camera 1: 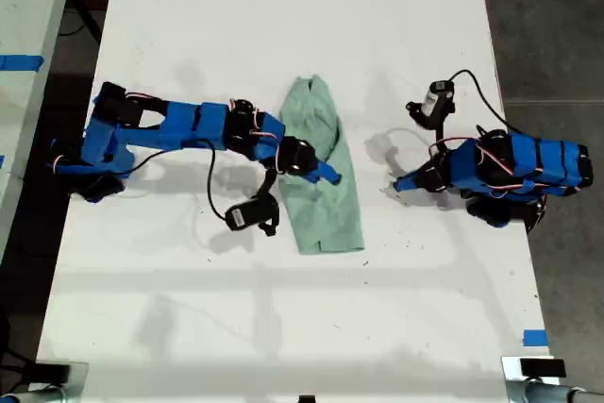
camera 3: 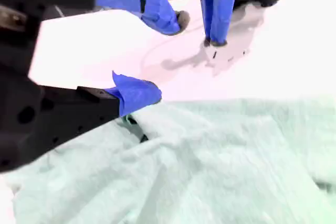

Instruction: Fold t shirt

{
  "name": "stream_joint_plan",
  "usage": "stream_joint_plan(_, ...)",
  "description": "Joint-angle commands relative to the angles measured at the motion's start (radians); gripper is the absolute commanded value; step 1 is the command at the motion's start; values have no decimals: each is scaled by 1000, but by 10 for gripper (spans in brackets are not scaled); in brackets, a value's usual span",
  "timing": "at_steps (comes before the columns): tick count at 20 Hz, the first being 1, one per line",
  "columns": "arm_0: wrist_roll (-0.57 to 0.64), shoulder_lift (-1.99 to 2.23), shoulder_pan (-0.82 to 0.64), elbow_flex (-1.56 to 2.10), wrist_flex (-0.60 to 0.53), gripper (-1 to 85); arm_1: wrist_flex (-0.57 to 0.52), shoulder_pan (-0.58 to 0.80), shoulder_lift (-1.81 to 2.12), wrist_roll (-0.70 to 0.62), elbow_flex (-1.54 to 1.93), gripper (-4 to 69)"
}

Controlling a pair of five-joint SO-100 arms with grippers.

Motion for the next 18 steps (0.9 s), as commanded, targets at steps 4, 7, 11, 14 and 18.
stream_joint_plan(4, 6, 492, -123, 161, 178, -2, 2, 6, 12, -15, 55, 49)
stream_joint_plan(7, -15, 994, -202, 695, 11, -2, 2, 6, 12, -15, 55, 49)
stream_joint_plan(11, -81, 1700, -370, 1480, -175, -2, 2, 6, 12, -15, 55, 49)
stream_joint_plan(14, -80, 2183, -445, 1940, -242, -2, 2, 6, 12, -15, 55, 49)
stream_joint_plan(18, -252, 2345, -483, 2260, -198, -2, 6, 6, 12, -17, 54, 47)
